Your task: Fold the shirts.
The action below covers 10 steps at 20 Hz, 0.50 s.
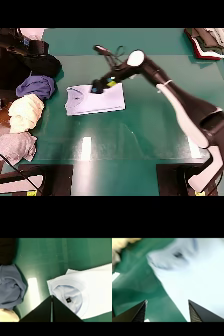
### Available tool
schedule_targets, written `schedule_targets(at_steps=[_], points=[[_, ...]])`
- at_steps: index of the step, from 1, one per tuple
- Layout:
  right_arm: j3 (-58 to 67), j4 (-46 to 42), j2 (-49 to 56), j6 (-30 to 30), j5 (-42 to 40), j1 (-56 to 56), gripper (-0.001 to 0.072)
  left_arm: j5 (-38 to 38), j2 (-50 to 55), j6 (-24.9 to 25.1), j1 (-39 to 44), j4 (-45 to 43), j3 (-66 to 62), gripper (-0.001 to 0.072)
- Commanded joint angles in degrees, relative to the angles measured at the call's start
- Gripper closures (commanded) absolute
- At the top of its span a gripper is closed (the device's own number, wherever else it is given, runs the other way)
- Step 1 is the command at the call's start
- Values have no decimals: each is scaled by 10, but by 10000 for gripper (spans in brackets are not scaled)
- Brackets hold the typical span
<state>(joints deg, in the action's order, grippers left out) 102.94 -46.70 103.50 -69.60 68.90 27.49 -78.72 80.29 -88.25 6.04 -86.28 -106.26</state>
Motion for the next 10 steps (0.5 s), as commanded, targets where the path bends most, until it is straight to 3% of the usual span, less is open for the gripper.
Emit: schedule_targets(at_steps=[1, 2, 3, 4, 10], points=[[-121, -49, -60, -34, 30, -102, 120, -2, 1, 2, 0, 20, 0, 682], [-147, -30, -62, -35, 31, -132, 107, -2, 2, 2, 0, 26, 0, 683], [-169, 0, -60, -35, 32, -154, 27, -1, 3, 2, 0, 30, 0, 682], [-193, 29, -59, -35, 26, -172, 1, 0, 3, 2, 0, 33, 0, 682], [-199, 119, 27, -33, -13, -156, 18, 3, 3, 2, 0, 44, 0, 682]])
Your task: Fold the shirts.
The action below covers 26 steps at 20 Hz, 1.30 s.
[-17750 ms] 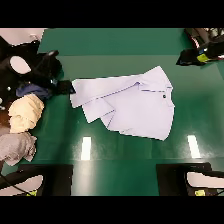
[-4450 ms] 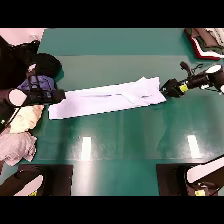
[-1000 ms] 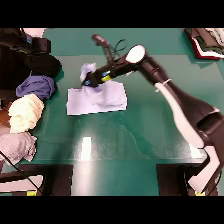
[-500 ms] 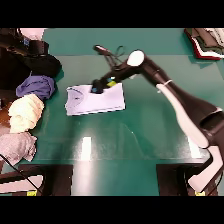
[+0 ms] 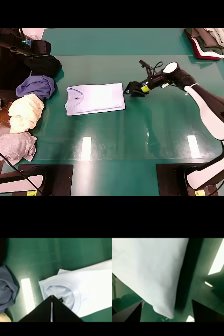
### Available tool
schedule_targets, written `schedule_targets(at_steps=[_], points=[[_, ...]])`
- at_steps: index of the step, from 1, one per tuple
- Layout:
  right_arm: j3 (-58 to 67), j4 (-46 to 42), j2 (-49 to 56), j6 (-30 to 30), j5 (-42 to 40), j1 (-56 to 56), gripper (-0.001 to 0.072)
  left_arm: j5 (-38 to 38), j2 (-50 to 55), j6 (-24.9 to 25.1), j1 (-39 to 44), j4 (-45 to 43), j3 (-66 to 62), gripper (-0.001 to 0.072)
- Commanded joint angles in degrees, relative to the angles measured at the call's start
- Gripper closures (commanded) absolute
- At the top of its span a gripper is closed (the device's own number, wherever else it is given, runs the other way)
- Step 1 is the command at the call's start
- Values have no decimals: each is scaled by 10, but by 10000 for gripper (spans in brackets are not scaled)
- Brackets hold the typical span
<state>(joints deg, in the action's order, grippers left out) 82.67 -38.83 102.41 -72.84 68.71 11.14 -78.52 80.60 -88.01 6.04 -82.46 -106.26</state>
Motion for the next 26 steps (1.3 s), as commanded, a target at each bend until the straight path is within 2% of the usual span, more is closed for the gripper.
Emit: schedule_targets(at_steps=[1, 4, 6, 7, 8, 9, 10, 13, 17, 19, 26], points=[[23, 50, 57, -1, -11, 20, 19, 0, 0, 0, 0, 6, 0, 682], [91, 69, 109, -2, -12, 60, 36, -8, 0, 4, 0, 6, 0, 682], [126, 78, 135, -2, -12, 80, 156, -19, 0, 14, 0, 6, 0, 682], [136, 77, 141, -1, -14, 88, 235, -24, 0, 15, 0, 6, 0, 682], [141, 77, 143, 9, -19, 94, 389, -29, 0, 15, 0, 6, 0, 682], [141, 77, 141, 25, -24, 97, 598, -31, 0, 14, 0, 6, 0, 682], [141, 75, 137, 41, -23, 97, 694, -32, 0, 14, 0, 6, 0, 682], [141, 67, 106, 49, -10, 76, 698, -31, 0, 15, 0, 6, 0, 682], [95, -42, 7, 37, 22, -12, 698, -32, 0, 15, 0, 6, 0, 682], [23, -84, -65, 25, 8, -84, 698, -30, 0, 15, 0, 6, 0, 683], [-183, -140, -271, 24, -50, -417, 698, -15, 0, 14, 0, 6, 0, 683]])
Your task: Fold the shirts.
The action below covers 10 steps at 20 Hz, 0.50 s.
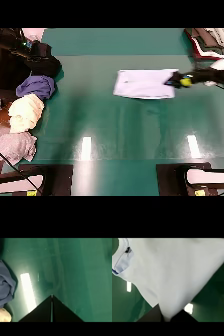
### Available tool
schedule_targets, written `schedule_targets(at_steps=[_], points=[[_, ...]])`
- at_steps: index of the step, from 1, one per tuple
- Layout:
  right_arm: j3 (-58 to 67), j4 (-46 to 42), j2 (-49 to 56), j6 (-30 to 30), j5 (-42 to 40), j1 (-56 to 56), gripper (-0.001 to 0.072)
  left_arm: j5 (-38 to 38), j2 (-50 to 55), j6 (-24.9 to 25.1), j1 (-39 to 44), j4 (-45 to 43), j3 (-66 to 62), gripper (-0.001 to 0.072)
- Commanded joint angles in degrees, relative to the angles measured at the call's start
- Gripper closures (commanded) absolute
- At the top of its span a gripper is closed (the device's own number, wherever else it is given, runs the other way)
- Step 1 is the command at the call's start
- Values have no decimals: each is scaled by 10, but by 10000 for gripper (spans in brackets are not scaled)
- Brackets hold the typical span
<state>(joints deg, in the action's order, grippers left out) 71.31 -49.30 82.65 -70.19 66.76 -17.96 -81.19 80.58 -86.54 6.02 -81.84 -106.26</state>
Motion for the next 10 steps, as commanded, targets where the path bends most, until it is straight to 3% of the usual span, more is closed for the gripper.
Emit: schedule_targets(at_steps=[1, 5, 10], points=[[-90, -33, -95, -3, -50, -172, 698, 16, 0, -1, 0, 3, 0, 682], [-166, -33, -177, -5, -133, -344, 698, 19, 0, -2, 0, 32, 0, 683], [-194, -35, -186, -32, -129, -459, 698, 16, 0, -2, 0, 43, 0, 683]])
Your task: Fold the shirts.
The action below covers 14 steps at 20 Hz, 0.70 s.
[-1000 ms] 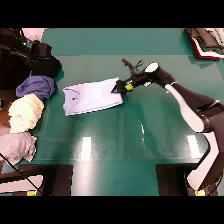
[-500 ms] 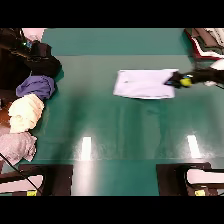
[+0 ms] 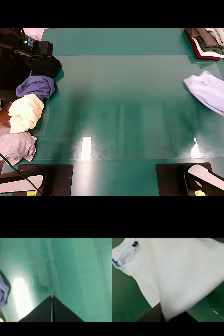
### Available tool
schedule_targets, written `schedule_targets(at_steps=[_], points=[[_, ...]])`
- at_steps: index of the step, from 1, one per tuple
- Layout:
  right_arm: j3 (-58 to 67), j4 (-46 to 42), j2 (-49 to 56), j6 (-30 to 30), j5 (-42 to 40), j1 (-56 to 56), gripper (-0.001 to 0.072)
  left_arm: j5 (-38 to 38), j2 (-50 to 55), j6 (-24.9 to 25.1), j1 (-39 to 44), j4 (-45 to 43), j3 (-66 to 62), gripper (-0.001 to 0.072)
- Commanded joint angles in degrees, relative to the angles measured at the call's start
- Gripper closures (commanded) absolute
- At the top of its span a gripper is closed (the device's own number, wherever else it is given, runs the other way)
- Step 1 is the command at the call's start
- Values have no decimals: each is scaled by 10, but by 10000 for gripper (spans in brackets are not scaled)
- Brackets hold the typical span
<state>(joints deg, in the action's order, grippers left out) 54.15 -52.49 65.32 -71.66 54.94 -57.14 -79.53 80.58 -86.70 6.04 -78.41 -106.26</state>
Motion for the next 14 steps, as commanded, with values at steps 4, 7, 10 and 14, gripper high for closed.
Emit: schedule_targets(at_steps=[4, 7, 10, 14], points=[[-35, -70, -14, -47, -3, -71, 697, -6, 0, 1, 0, 9, 0, 682], [-23, -158, -14, -49, 25, -72, 639, -6, 0, 4, 0, 9, 0, 682], [-4, -229, -14, -49, 57, -93, 166, -7, 0, 18, 0, 9, 0, 682], [39, -274, -14, -110, 111, -143, 169, -16, 0, 32, 0, 9, 0, 682]])
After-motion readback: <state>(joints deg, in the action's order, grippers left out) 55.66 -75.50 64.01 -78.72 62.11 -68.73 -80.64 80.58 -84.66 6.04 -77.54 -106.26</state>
